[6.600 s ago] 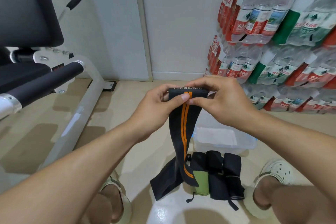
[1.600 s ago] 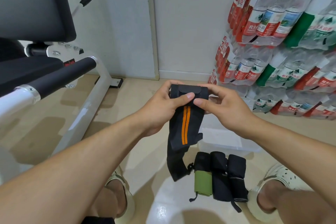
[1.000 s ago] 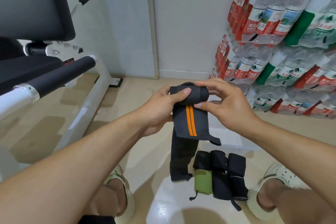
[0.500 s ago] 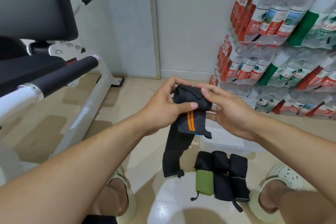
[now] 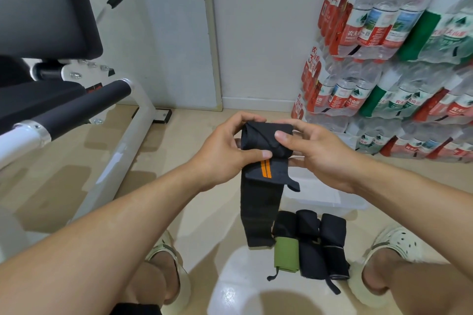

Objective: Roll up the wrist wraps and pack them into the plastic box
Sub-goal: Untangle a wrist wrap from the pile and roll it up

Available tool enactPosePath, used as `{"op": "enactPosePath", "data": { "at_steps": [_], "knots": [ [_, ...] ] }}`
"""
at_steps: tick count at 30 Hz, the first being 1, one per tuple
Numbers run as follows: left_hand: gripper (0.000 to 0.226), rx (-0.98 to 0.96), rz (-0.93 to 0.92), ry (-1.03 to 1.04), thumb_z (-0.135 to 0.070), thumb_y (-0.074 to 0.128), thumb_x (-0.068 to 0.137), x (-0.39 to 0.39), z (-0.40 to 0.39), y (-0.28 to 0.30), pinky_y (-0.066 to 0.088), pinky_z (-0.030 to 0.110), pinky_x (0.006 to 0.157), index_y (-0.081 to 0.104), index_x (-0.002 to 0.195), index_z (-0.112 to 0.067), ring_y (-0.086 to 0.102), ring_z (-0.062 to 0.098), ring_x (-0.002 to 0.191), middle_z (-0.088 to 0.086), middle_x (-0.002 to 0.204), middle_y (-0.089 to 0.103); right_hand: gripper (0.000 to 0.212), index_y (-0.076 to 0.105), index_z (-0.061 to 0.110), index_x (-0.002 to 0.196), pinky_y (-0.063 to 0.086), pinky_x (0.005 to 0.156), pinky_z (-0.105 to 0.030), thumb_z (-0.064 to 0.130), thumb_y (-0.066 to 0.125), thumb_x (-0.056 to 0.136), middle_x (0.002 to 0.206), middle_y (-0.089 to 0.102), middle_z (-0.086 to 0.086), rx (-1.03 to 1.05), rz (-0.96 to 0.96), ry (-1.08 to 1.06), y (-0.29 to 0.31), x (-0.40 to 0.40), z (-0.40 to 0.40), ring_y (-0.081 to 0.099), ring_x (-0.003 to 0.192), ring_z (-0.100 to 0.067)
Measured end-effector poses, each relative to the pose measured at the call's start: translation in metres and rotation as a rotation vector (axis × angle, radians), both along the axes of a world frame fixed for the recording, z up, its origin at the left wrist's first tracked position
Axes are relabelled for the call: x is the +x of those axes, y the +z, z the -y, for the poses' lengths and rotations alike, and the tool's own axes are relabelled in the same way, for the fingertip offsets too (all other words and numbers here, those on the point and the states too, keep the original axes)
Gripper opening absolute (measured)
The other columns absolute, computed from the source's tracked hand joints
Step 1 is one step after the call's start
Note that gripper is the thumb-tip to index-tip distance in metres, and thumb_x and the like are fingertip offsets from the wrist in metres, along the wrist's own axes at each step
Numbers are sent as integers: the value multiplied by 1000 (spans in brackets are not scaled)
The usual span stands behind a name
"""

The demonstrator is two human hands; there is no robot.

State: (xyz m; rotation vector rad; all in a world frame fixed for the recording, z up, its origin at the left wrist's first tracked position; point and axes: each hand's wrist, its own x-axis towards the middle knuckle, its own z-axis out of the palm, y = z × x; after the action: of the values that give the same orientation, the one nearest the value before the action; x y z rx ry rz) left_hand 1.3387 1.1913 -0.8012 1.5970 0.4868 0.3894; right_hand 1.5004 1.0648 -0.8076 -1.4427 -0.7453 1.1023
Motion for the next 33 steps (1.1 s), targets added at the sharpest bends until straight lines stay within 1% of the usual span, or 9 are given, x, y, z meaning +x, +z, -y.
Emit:
{"op": "enactPosePath", "data": {
  "at_steps": [3,7,11,15,17,20,24,26,33],
  "knots": [
    [58,-5,-15,-7,3,80,81,0,-1,-3,59,28,78,56,129,-19,74,12,94,0,127,65,46,60,21,130,59,92,-41,26,70,85,120,72,-10,12,0,-8,1,-1,0,71,111,-24],
    [58,-24,-28,-1,3,81,80,1,-3,-8,59,30,83,58,128,-21,73,16,100,3,124,67,40,59,25,132,59,96,-45,11,67,95,131,63,-6,31,83,-21,1,-3,0,68,115,-20],
    [56,-96,-8,13,5,80,80,4,-1,-11,60,33,80,59,125,-21,72,21,106,6,124,67,44,57,28,130,61,87,-34,6,68,94,130,62,-3,104,138,-25,0,-5,1,70,110,-19],
    [54,-177,-19,-1,12,72,82,7,1,-5,61,36,78,59,123,-20,72,18,101,1,119,67,46,60,35,121,59,89,-32,7,76,89,124,66,0,152,356,-33,-1,-3,3,62,119,-19],
    [45,-298,-16,-28,5,69,84,7,0,-1,60,38,82,61,121,-20,71,20,99,1,114,69,46,60,33,117,59,86,-31,3,78,87,121,66,1,186,411,-37,-1,-4,3,62,117,-16],
    [18,-459,-23,-12,-20,66,95,7,0,4,59,38,81,66,113,-18,71,22,98,4,108,72,47,62,31,113,60,88,-37,-1,79,84,120,66,-1,236,445,-37,-1,-8,4,61,118,-16],
    [25,-466,-99,5,-32,64,97,8,0,6,60,45,91,67,116,-16,73,26,97,1,100,75,48,64,36,108,58,95,-43,-1,81,81,118,65,6,249,514,-71,-5,-11,2,59,121,-14],
    [24,-456,-125,-7,-32,65,97,7,0,7,59,46,93,68,116,-17,73,26,95,-1,95,77,49,65,36,107,58,95,-45,-3,80,81,118,64,7,268,513,-75,-8,-11,2,58,122,-15],
    [38,-447,-61,81,-11,75,88,8,-5,5,61,43,84,62,124,-9,73,21,90,5,104,74,48,66,35,107,58,94,-37,0,84,78,121,64,15,223,533,-54,-7,-6,1,57,125,-9]
  ]
}}
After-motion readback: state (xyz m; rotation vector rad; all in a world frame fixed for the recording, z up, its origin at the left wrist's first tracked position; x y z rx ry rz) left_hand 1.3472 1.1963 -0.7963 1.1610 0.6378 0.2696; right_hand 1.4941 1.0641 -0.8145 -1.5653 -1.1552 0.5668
